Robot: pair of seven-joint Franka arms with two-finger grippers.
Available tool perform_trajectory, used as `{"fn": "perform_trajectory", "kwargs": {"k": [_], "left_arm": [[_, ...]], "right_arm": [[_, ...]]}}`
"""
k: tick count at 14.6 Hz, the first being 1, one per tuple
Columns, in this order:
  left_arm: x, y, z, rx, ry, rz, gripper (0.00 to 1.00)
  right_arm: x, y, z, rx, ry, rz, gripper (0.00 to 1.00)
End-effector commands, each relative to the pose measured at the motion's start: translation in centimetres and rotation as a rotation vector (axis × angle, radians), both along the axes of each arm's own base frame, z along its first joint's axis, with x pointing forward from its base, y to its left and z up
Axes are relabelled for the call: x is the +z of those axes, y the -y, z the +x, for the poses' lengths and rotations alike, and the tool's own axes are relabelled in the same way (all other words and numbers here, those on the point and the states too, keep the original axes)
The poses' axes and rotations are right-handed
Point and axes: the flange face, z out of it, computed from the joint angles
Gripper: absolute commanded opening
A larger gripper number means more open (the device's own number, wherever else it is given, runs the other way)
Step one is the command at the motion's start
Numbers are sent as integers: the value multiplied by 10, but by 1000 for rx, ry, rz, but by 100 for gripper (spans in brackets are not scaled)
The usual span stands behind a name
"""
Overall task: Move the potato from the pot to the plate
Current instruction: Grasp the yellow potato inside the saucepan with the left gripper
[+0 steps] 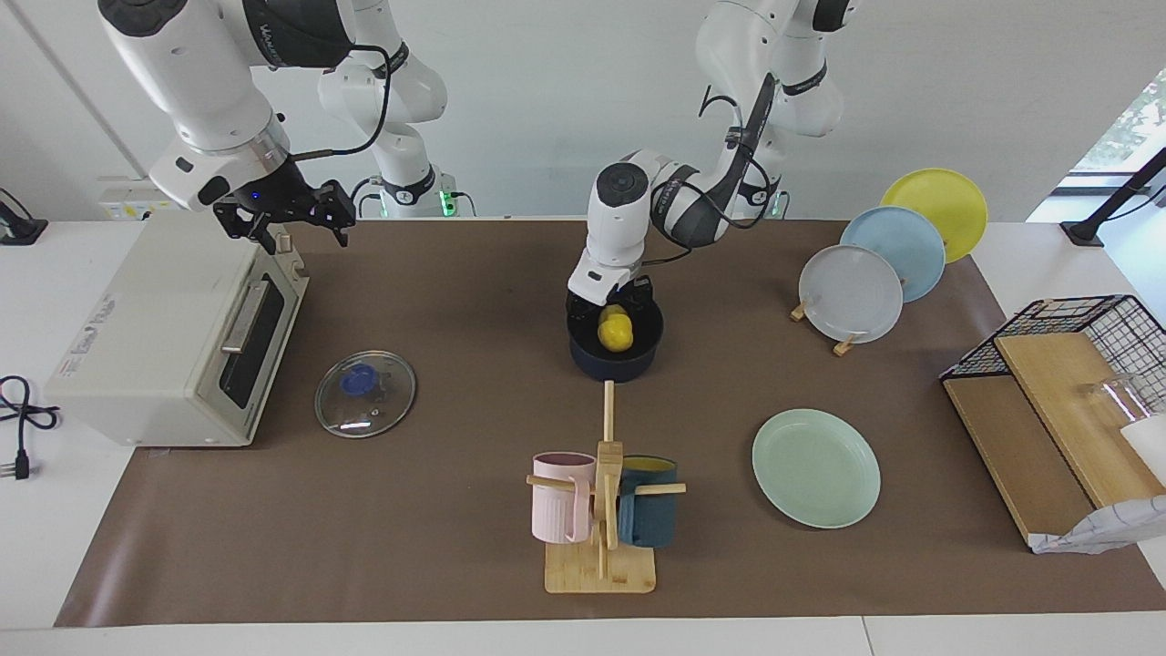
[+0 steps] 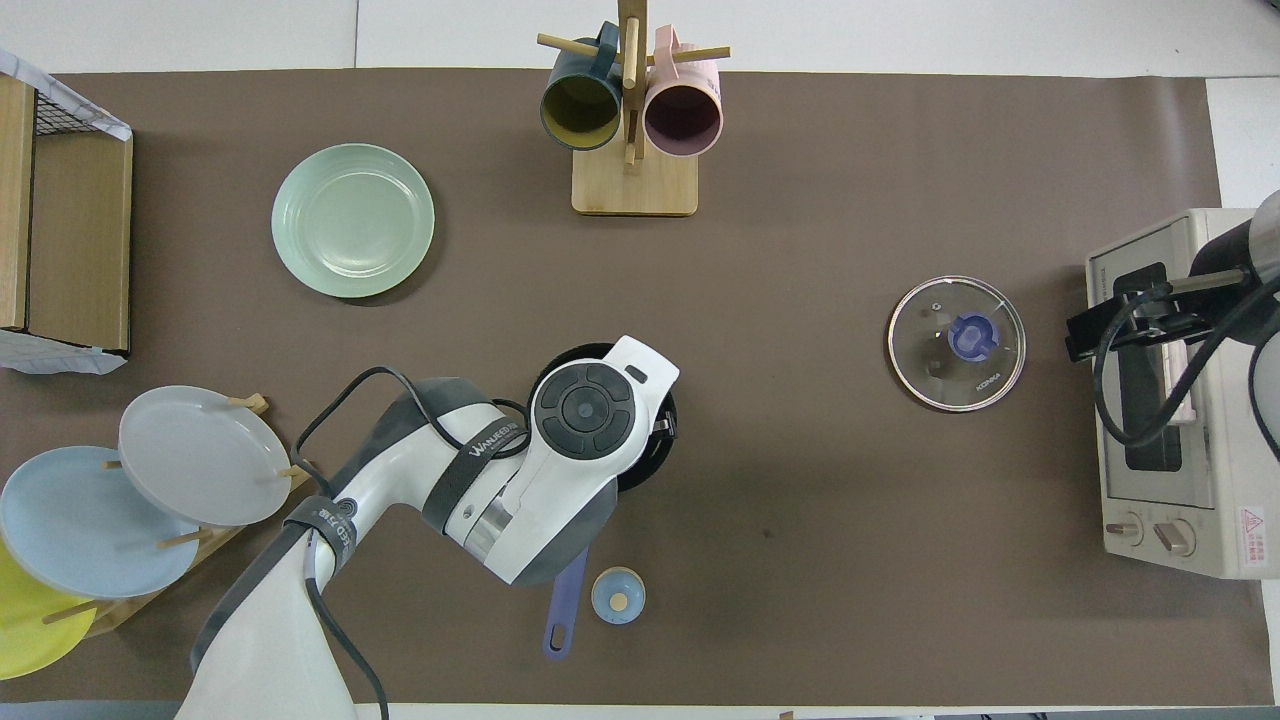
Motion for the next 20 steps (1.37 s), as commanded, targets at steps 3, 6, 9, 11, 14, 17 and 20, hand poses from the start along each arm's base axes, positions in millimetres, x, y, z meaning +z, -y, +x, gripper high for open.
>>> {"fn": "perform_trajectory", "kwargs": {"k": [3,6,9,11,14,17,20], "left_arm": [[-8,-7,2,23,-8,0,100],[-8,-8,3,24,-8,0,77],[-3,-7,5,29,-6,-2,12],[2,-8,5,28,-7,1,0],[29,-15,14,42,-10,5,0],[105,-30,33,64,-11,7,0],[178,-77,84,87,-28,-37,0]], "right_arm": [[-3,3,-3,-45,3,-2,100],[-4,12,-3,-64,0,-4,100],[-2,15,-2,-71,10,-7,100],[-1,18,-1,-77,16,-7,100],[-1,23,-1,-83,14,-7,100],[-1,27,-1,-93,14,-5,100],[1,27,-1,-92,19,-8,100]]}}
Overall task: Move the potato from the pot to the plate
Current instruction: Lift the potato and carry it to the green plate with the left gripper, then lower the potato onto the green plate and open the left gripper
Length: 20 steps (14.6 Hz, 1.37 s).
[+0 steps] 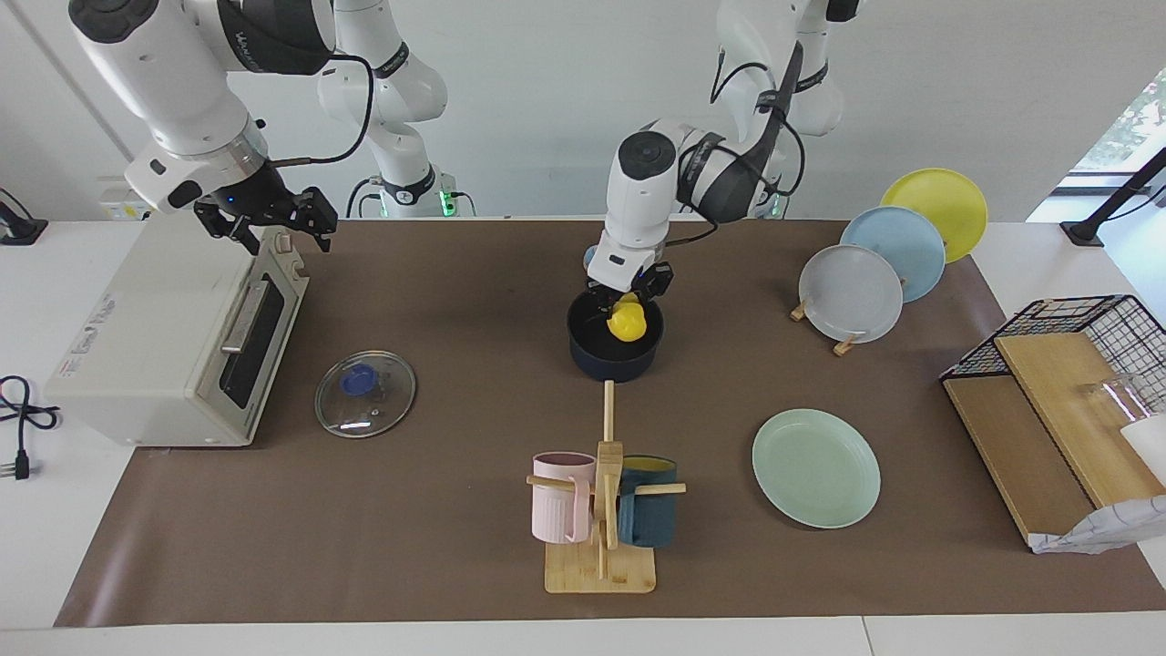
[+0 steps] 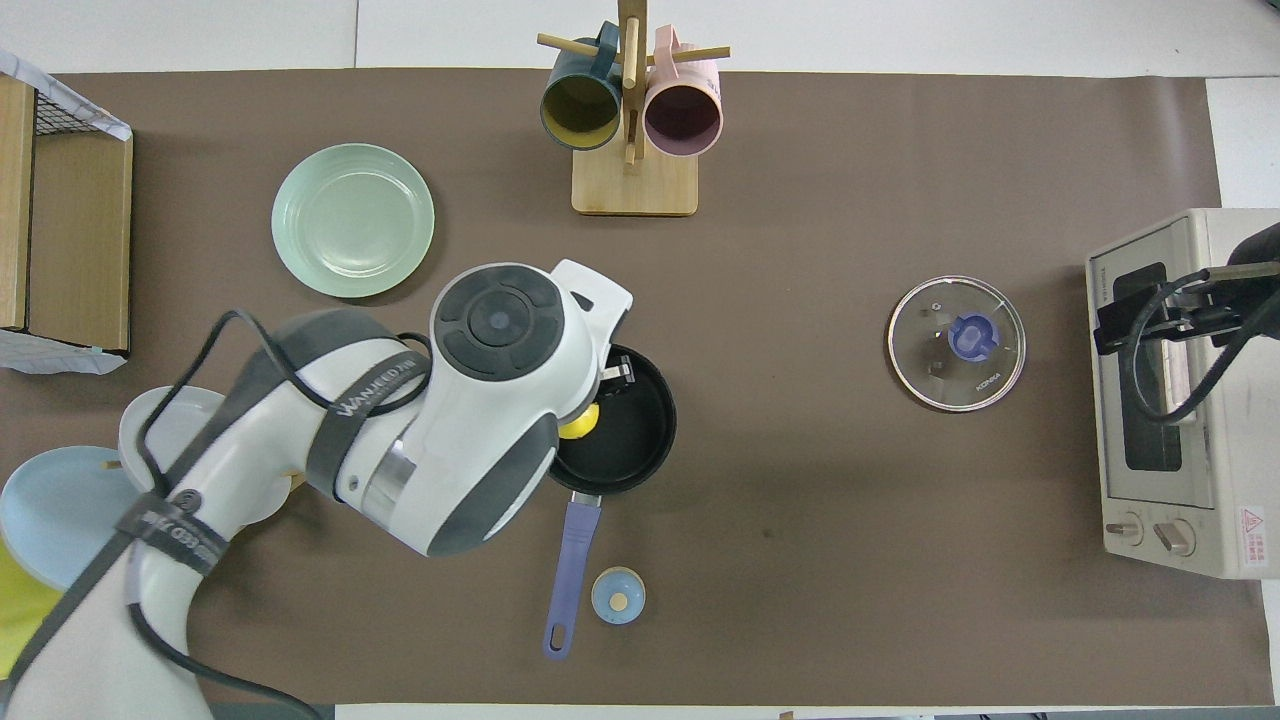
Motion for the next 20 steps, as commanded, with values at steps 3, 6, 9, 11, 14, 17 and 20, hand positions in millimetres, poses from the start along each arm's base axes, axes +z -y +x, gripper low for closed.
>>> {"fn": "perform_trajectory", "kwargs": {"k": [3,6,9,11,14,17,20], "left_arm": [[74,-109,92,0,-60,-82,0],[71,-189,140,-66,-23,-111,0],[41,-235,185,-114,19,-120,0],[8,-261,210,-145,42,-118,0],[-55,-260,234,-161,62,-83,0],[-91,-264,240,-160,100,-66,0],[-120,-258,233,-176,107,-62,0]], "right_arm": [[6,4,-3,-20,27,-26,100],[6,3,3,-19,57,-22,100],[6,7,1,-31,48,-3,100],[5,3,1,-26,45,-3,100],[5,4,0,-36,39,-3,100],[6,6,0,-82,44,14,100],[4,5,2,-69,47,-1,100]]}}
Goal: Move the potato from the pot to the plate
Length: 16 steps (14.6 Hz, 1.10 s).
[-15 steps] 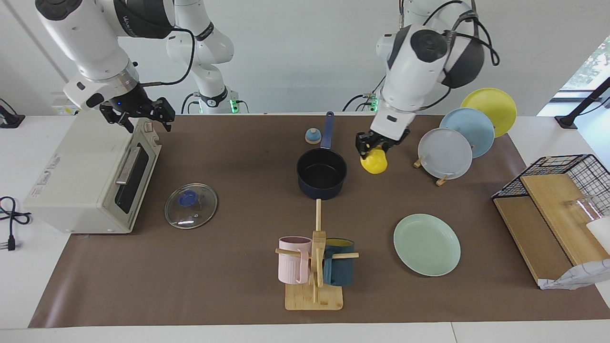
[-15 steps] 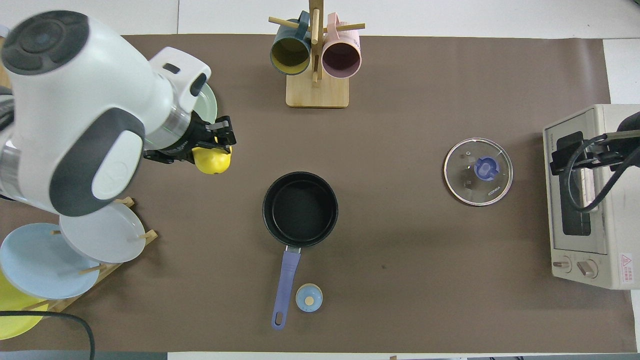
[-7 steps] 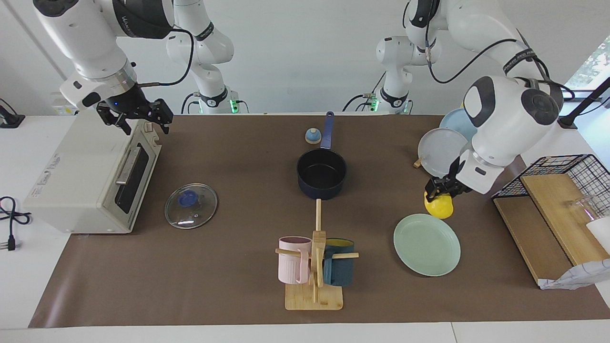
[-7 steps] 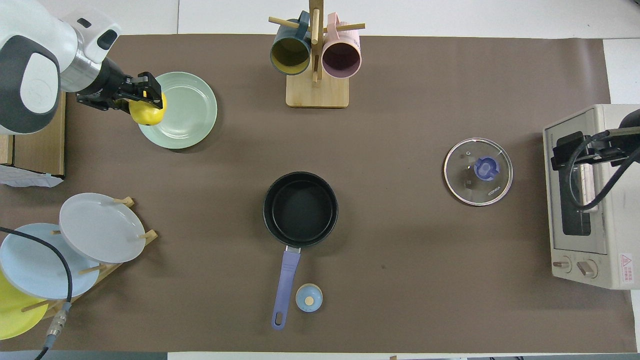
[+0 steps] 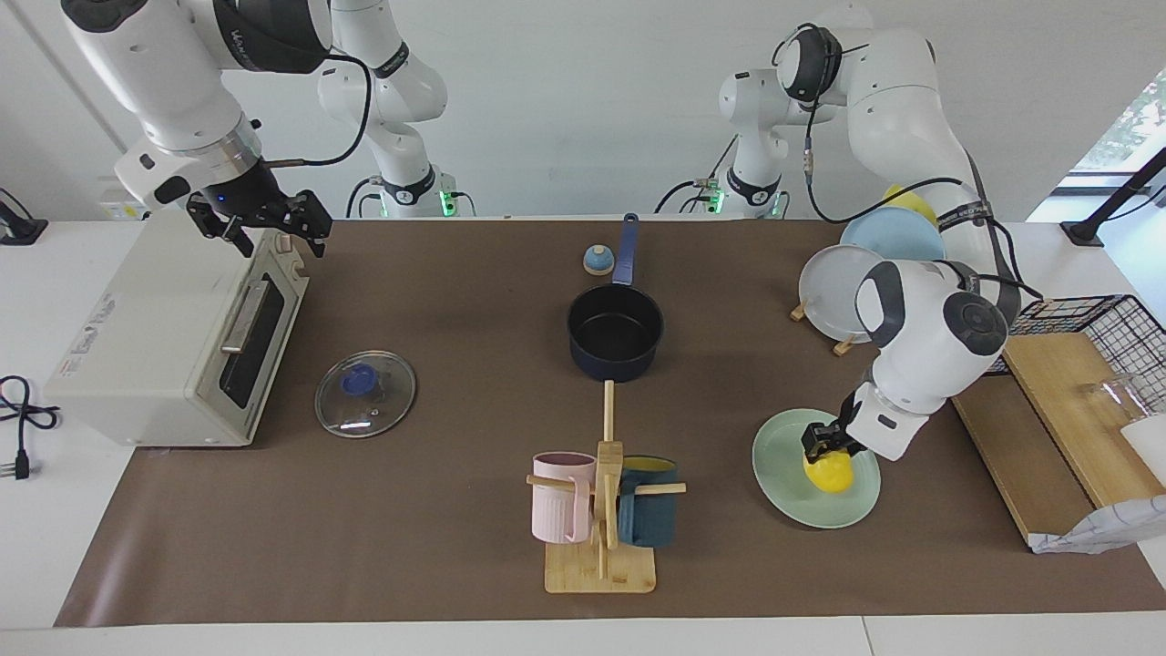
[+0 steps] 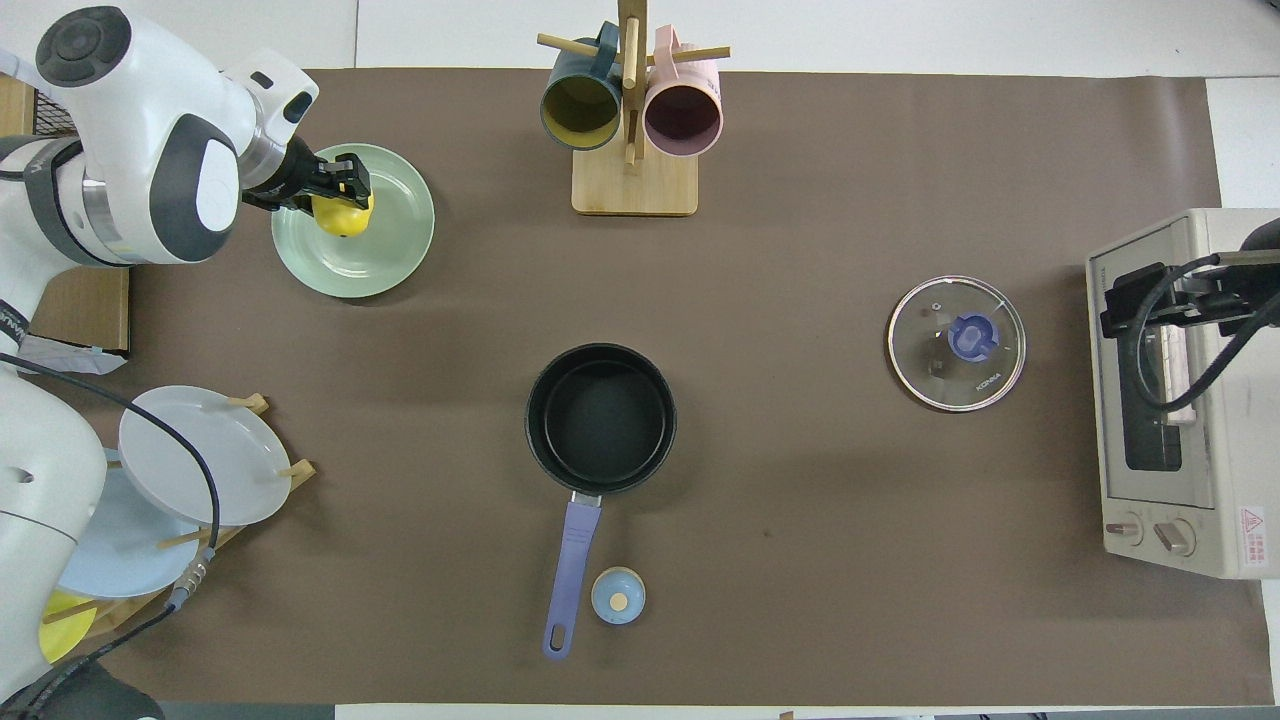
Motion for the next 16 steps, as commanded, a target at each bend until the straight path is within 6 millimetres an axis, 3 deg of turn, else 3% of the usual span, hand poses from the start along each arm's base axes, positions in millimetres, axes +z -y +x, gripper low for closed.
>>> {"fn": "perform_trajectory", "kwargs": {"k": [1,4,5,6,8,9,12,16], "left_arm": [[-8,3,-7,-24,22,19,0],[-21,2,-14,-29,19,21,0],[-19,1,-14,-30,18,22,35],[-17,2,-14,-31,18,23,98],[-1,2,-11,-36,32,33,100],[21,-3,-13,-32,50,32,100],[102,-18,-30,-5,93,25,100],[201,-42,-77,6,82,49,100]], "right_arm": [[0,0,-2,-16,6,7,100],[0,1,-2,-21,8,18,100],[0,-1,-1,-16,9,21,100],[-1,-4,-1,-10,6,21,100],[0,-6,-1,-7,9,21,100],[0,-6,-1,-9,11,21,100],[0,-6,-1,-9,11,21,100],[1,-6,-1,-9,14,22,100]]}}
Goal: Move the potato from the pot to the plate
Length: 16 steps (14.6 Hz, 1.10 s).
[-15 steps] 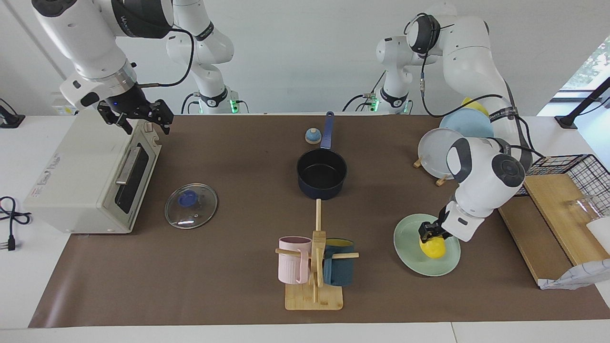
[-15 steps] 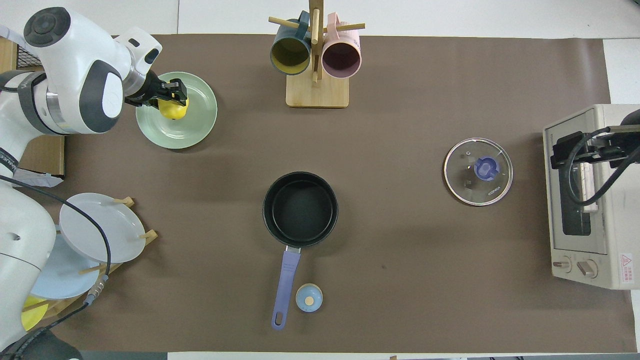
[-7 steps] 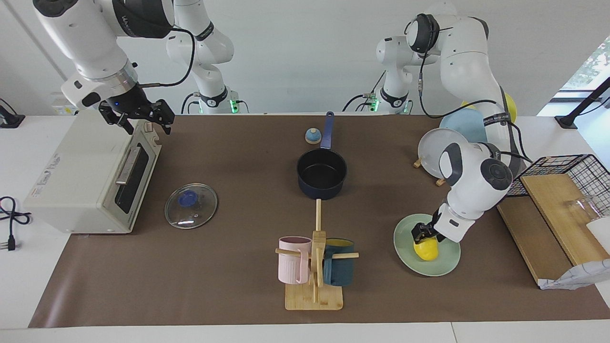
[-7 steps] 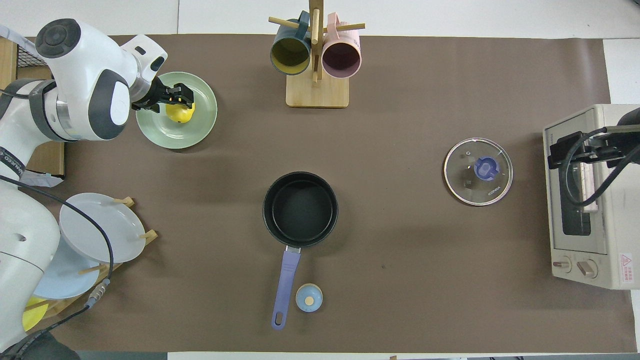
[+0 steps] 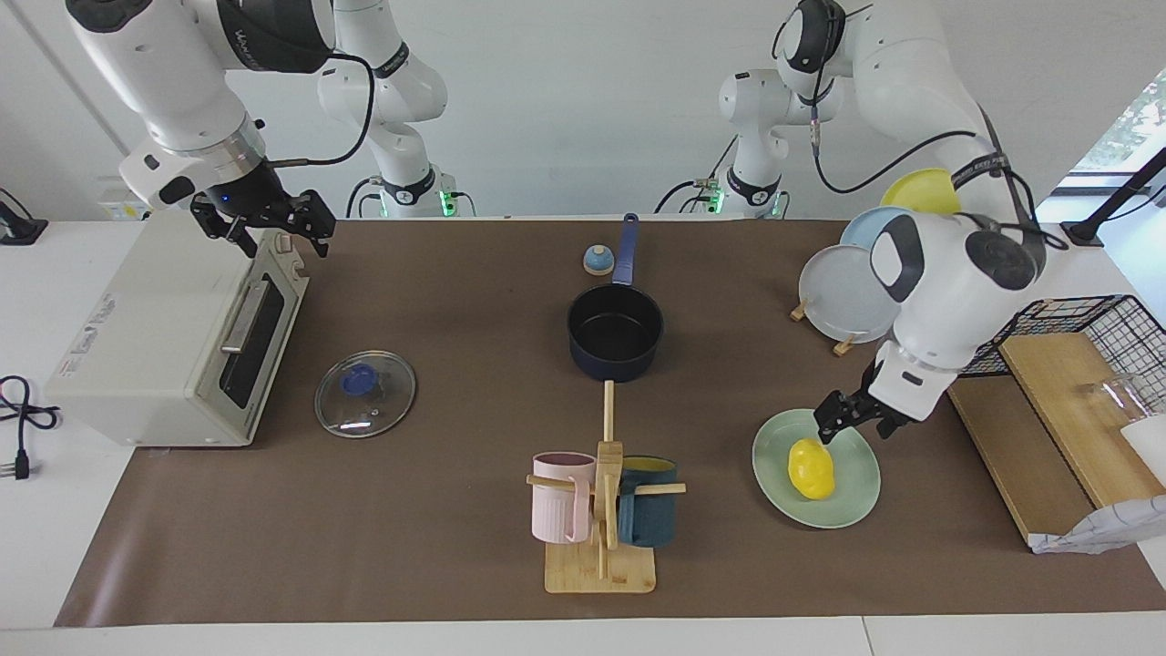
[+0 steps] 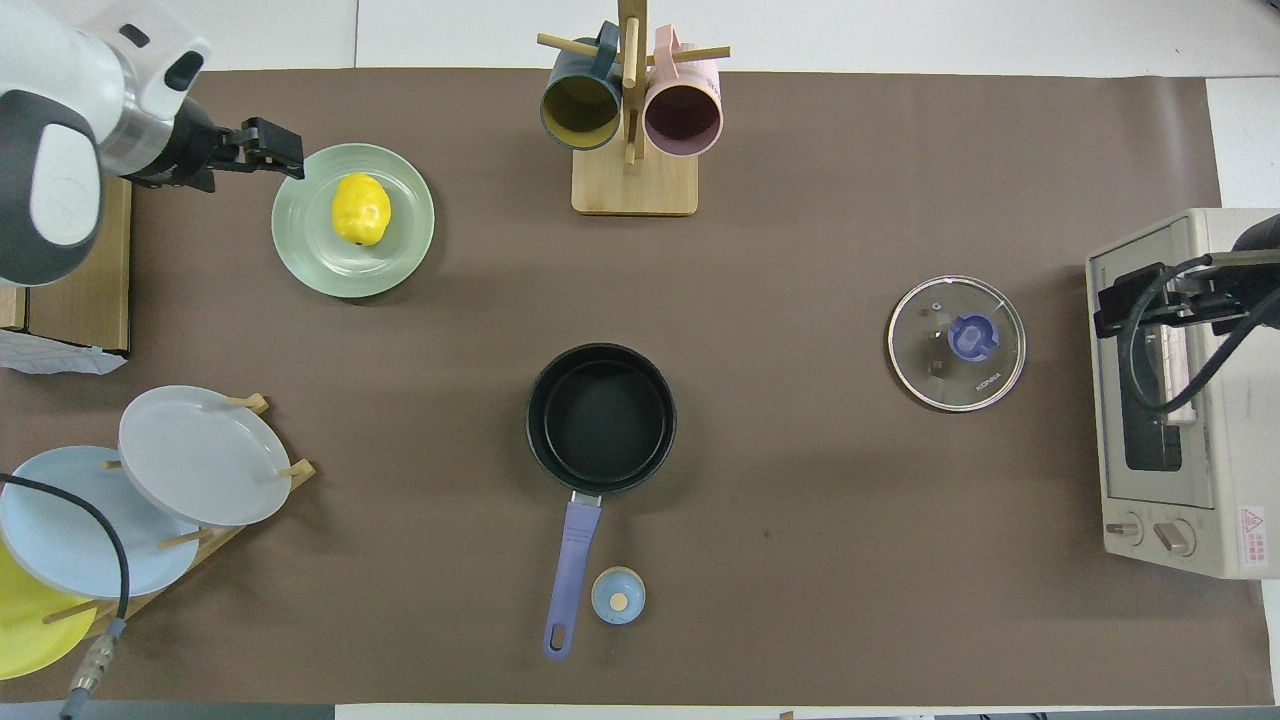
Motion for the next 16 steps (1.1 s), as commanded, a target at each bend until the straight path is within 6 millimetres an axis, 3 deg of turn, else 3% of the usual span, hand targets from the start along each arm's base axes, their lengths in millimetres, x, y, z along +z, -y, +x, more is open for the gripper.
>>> {"fn": "perform_trajectory", "kwargs": {"k": [1,3,5,9,11,12,16], "left_arm": [[54,-24,-42,7,-31,35,100],[85,-29,-71,-48,-65,48,100],[102,-36,-97,-66,-104,55,100],[86,-35,-147,-64,-168,64,100],[93,-34,-142,-57,-149,61,100],[107,-33,-139,-56,-132,58,100],[113,-37,-137,-54,-175,60,100]], "right_arm": [[1,-1,-1,-17,11,20,100],[1,-1,-1,-19,11,18,100],[1,-1,-1,-19,11,18,100],[1,-1,-1,-19,11,18,100],[1,-1,-1,-19,13,18,100],[0,-1,0,-19,11,18,100],[0,-1,0,-19,11,18,100]]}}
